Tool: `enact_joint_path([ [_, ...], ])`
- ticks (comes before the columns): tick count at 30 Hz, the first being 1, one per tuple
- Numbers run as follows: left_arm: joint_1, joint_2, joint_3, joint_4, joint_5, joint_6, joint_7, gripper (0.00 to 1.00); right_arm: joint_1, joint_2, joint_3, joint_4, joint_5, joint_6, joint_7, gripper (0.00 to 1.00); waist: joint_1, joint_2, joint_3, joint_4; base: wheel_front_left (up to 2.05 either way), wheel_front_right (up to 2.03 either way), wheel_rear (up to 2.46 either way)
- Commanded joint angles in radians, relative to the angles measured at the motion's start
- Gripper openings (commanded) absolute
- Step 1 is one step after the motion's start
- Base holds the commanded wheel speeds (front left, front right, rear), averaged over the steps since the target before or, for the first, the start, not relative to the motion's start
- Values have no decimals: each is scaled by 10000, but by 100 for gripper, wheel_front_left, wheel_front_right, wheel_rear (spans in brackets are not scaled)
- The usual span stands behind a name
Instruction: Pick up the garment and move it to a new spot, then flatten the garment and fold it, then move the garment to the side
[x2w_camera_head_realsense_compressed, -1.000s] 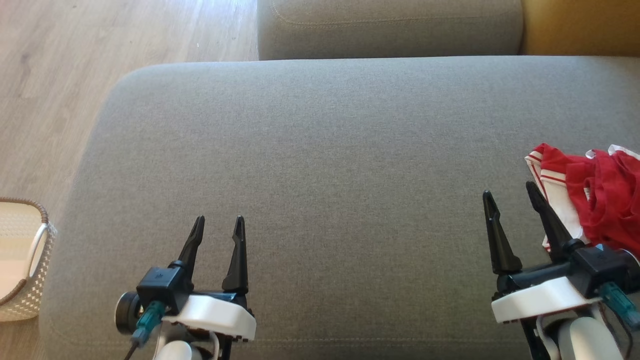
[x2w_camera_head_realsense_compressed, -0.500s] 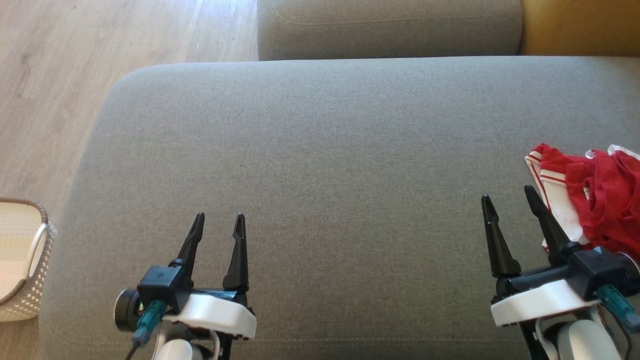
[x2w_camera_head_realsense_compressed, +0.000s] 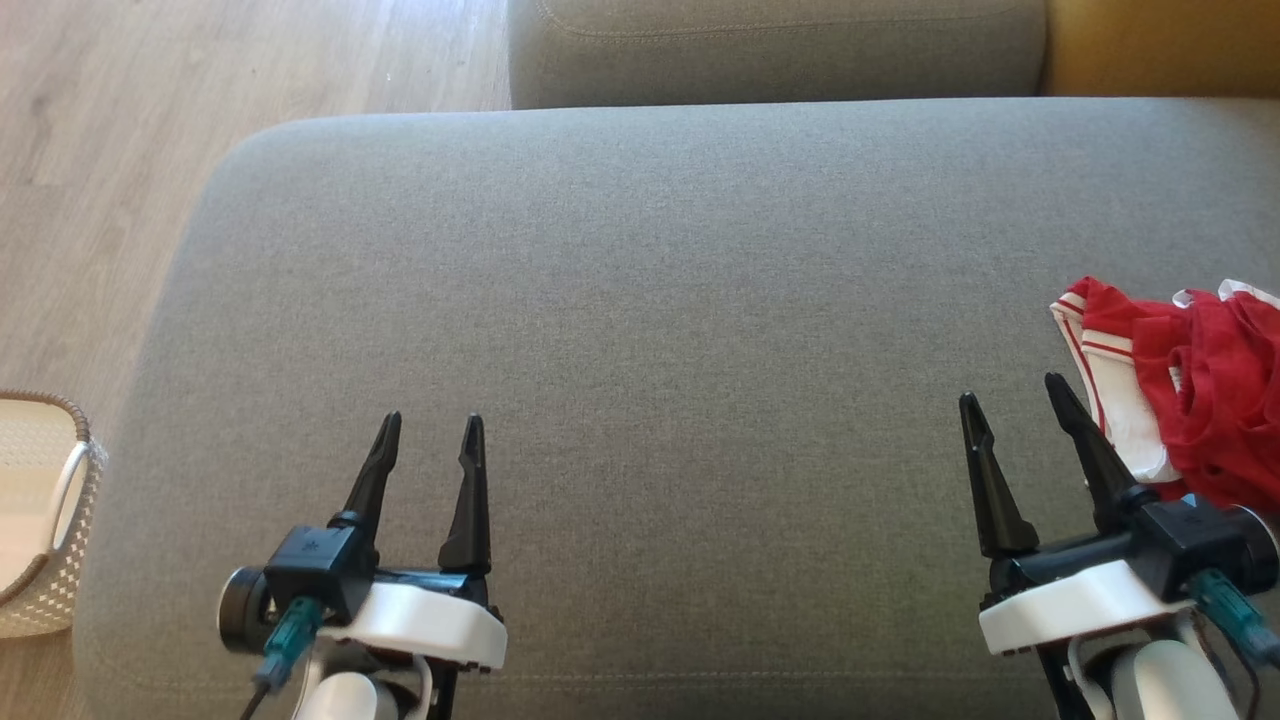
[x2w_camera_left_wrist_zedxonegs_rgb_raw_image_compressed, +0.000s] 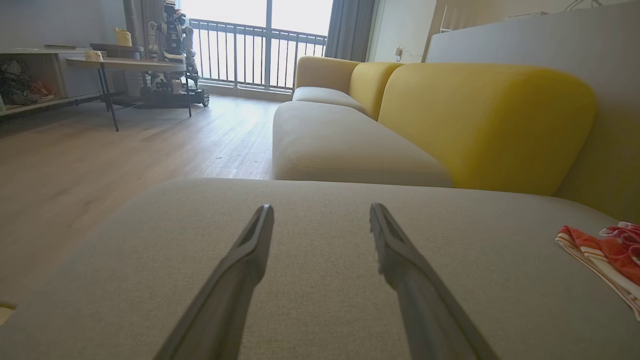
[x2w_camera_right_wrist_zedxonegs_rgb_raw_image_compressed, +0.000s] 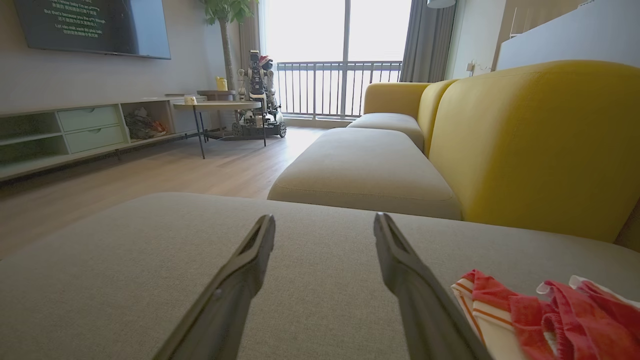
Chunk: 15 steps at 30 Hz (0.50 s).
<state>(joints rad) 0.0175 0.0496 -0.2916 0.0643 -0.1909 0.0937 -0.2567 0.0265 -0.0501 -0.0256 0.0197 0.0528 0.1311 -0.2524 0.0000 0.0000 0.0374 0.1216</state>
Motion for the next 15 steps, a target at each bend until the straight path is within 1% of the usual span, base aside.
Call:
enact_joint_path([
  [1,-371,7,287,-206,-128,-138,-51,100,-400,-1,251,-294,-61,-4,-93,100,0,0,-5,-7,0,0,0],
  [5,-363,7,321,-165,-227,-295,-51,100,-419,-1,230,-325,-90,-4,-93,100,0,0,11,-16,0,0,0],
  [8,-326,7,301,-123,-407,-656,-51,100,-424,-1,202,-340,-107,-4,-93,100,0,0,11,-4,0,0,0],
  [10,-326,7,346,-144,-438,-785,-51,100,-425,-1,179,-361,-103,-4,-93,100,0,0,17,20,0,0,0],
  [15,-288,7,523,-273,-563,-849,-51,100,-396,-1,207,-371,-109,-4,-93,100,0,0,4,61,0,0,0],
])
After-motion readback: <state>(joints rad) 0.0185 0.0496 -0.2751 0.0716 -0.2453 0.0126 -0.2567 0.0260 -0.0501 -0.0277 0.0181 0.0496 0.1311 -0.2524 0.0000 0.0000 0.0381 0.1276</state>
